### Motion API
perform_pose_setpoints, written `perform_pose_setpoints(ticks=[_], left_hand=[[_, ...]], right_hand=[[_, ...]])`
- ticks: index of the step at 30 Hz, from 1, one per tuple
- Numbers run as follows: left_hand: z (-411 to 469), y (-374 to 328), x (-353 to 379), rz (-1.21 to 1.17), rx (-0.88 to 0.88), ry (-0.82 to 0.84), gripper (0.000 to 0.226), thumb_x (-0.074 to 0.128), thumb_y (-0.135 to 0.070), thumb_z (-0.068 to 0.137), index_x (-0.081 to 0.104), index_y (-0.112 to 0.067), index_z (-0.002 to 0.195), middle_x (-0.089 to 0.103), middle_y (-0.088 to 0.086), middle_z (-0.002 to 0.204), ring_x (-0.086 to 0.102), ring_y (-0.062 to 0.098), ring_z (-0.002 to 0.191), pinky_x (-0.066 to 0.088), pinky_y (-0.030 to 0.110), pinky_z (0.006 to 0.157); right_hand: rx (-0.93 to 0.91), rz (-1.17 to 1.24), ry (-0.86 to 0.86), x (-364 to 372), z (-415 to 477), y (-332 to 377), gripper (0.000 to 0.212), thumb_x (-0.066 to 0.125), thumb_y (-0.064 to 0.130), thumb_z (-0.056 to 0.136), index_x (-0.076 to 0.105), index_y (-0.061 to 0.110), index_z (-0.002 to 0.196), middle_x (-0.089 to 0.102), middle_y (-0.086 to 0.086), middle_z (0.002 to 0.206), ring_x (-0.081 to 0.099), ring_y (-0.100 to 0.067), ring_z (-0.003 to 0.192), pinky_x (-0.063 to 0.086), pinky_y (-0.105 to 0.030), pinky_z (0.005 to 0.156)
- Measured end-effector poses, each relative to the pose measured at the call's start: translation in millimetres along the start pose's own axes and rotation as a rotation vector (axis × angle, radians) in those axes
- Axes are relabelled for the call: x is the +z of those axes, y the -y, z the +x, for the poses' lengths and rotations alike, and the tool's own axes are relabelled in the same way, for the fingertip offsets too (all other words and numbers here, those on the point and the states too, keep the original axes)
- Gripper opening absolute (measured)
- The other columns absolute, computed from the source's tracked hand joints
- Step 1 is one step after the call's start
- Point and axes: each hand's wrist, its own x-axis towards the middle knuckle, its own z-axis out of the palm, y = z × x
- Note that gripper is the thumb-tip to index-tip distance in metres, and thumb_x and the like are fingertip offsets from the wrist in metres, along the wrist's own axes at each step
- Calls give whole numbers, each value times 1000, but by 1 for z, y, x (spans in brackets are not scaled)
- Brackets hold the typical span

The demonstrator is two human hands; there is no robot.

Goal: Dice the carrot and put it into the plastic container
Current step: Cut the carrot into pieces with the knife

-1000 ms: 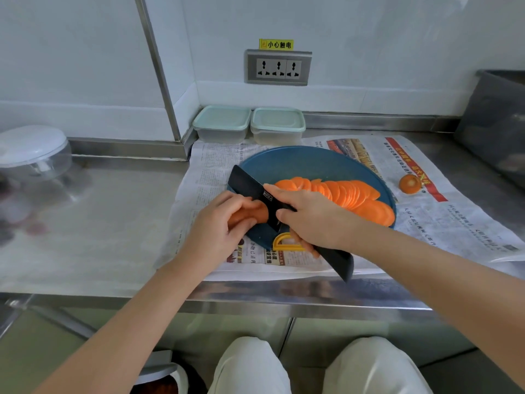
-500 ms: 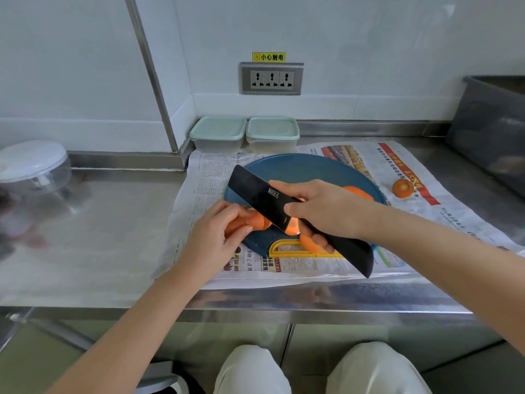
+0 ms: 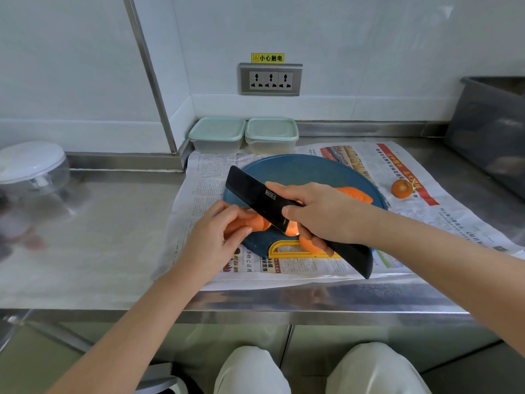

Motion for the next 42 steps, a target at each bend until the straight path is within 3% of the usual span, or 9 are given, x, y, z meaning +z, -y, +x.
perform_pose_setpoints(ticks=[5, 19, 33, 38, 42], left_hand=[[0, 0, 0, 8, 1, 4, 25, 69, -14, 84, 66, -14, 109, 57, -1, 106, 54, 12, 96, 41, 16, 81], [1, -1, -1, 21, -6, 13, 25, 70, -16, 83, 65, -12, 107, 53, -7, 105, 53, 12, 96, 37, 12, 80], [0, 0, -1, 6, -9, 7, 22, 69, -14, 84, 66, -15, 106, 53, -6, 103, 54, 13, 96, 38, 13, 78], [0, -1, -2, -57, -29, -2, 26, 71, -14, 83, 67, -19, 108, 58, -4, 103, 56, 15, 97, 45, 24, 84], [0, -1, -2, -70, -17, -10, 29, 71, -13, 82, 67, -20, 110, 60, -5, 104, 57, 12, 97, 45, 19, 83]], right_hand=[[3, 4, 8, 0, 1, 2, 56, 37, 14, 101, 24, 41, 148, 55, -4, 55, 51, -17, 40, 44, -22, 39], [23, 43, 6, -4, 3, 1, 56, 37, 14, 101, 24, 40, 149, 53, -2, 52, 49, -13, 34, 44, -24, 40], [23, 42, 28, -3, 2, 1, 57, 36, 12, 101, 24, 39, 149, 51, 2, 45, 48, -14, 36, 45, -24, 40], [32, 39, 67, -7, 6, 2, 58, 36, 11, 100, 24, 39, 149, 50, 0, 47, 48, -16, 36, 45, -24, 39], [42, 49, 86, -4, 12, 1, 56, 36, 10, 100, 26, 37, 148, 49, 1, 45, 47, -16, 37, 46, -24, 39]])
